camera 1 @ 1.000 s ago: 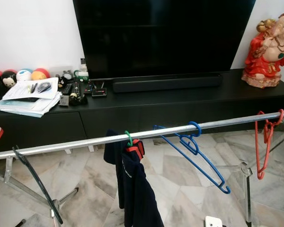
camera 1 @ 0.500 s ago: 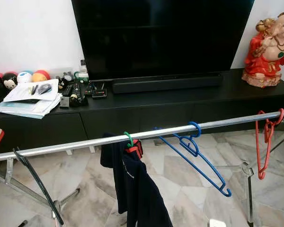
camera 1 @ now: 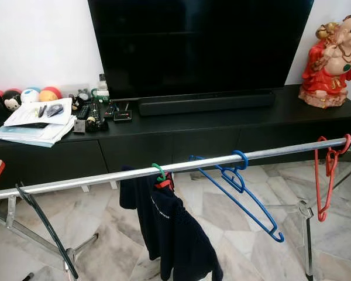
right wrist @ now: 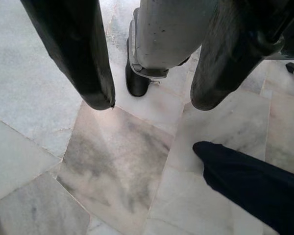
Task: Hang hanger
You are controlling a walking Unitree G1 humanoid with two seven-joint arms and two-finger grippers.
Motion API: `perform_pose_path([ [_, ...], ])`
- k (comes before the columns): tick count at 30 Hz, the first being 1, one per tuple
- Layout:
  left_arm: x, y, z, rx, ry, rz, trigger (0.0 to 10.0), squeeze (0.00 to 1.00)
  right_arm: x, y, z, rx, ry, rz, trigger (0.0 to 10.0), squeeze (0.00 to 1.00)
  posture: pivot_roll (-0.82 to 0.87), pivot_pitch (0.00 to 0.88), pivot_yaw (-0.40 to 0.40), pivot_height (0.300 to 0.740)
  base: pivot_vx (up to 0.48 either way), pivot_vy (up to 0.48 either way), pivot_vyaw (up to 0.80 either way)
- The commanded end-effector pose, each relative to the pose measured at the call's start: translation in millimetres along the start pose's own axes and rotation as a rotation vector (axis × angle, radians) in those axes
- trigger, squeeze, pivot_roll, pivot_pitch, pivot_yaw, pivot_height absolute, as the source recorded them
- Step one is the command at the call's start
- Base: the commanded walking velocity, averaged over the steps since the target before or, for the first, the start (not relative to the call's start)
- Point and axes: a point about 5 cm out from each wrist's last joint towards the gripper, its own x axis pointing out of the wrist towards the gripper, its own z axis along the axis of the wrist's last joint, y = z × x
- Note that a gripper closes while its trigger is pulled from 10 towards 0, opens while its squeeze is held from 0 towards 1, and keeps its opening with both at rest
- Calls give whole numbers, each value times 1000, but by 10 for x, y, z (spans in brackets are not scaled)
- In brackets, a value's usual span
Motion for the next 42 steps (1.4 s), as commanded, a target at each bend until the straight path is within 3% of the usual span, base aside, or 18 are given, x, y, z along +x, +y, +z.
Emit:
perform_pose_path([
  [1,-15,8,-59,-2,12,2,10000,0,-3,19,-28,-1,3,2,10000,0,101,10,35,740,0,0,0],
  [21,-41,48,-160,-9,48,4,10000,0,-16,-12,-65,-13,2,4,10000,0,102,9,29,740,0,0,0],
  [32,-31,5,-150,-12,53,1,10000,0,15,89,49,-19,-16,17,10000,0,102,8,29,740,0,0,0],
  [42,-42,34,-177,-14,59,4,10000,0,12,11,71,-22,-19,10,10000,0,101,9,29,740,0,0,0],
])
